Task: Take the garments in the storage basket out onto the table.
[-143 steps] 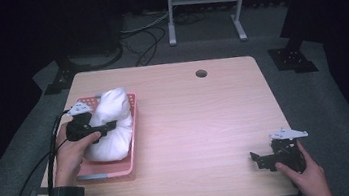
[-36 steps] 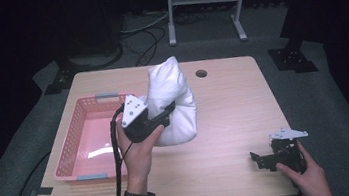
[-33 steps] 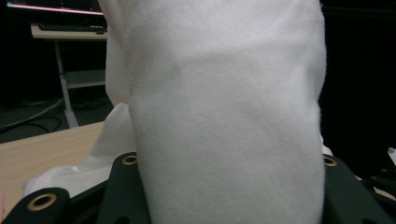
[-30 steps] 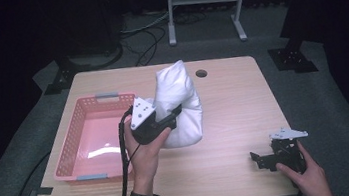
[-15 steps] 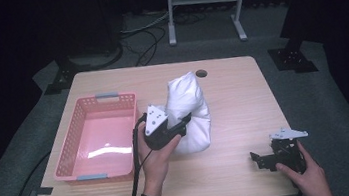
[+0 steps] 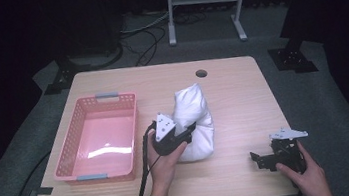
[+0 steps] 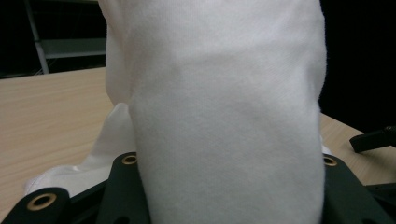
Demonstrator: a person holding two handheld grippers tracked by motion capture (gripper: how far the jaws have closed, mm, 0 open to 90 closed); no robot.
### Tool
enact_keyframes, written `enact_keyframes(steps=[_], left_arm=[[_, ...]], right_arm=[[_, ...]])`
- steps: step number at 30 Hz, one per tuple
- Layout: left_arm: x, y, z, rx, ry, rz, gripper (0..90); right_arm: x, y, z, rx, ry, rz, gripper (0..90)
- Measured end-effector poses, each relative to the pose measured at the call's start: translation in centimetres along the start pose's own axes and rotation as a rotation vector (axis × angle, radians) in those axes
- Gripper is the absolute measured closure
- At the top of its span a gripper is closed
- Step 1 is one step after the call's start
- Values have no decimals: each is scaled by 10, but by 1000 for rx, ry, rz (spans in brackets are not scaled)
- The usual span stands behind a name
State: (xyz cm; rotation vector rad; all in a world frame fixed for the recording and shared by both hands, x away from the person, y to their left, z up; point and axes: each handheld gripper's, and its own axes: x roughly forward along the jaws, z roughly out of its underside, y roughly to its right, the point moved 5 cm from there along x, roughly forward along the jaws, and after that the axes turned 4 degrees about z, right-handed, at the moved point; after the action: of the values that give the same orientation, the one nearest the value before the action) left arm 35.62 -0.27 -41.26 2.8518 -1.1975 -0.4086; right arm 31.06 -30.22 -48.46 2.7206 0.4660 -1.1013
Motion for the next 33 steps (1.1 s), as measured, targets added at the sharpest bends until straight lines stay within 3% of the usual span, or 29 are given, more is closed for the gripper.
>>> enact_keyframes(steps=[12, 26, 33], left_arm=[[15, 1, 17, -1, -81, 6, 518], [24, 0, 19, -10, -152, 11, 477], [27, -2, 21, -25, -171, -1, 403]], right_arm=[[0, 0, 0, 0, 0, 0, 0], [0, 0, 0, 1, 0, 0, 0], [0, 0, 0, 1, 0, 0, 0]])
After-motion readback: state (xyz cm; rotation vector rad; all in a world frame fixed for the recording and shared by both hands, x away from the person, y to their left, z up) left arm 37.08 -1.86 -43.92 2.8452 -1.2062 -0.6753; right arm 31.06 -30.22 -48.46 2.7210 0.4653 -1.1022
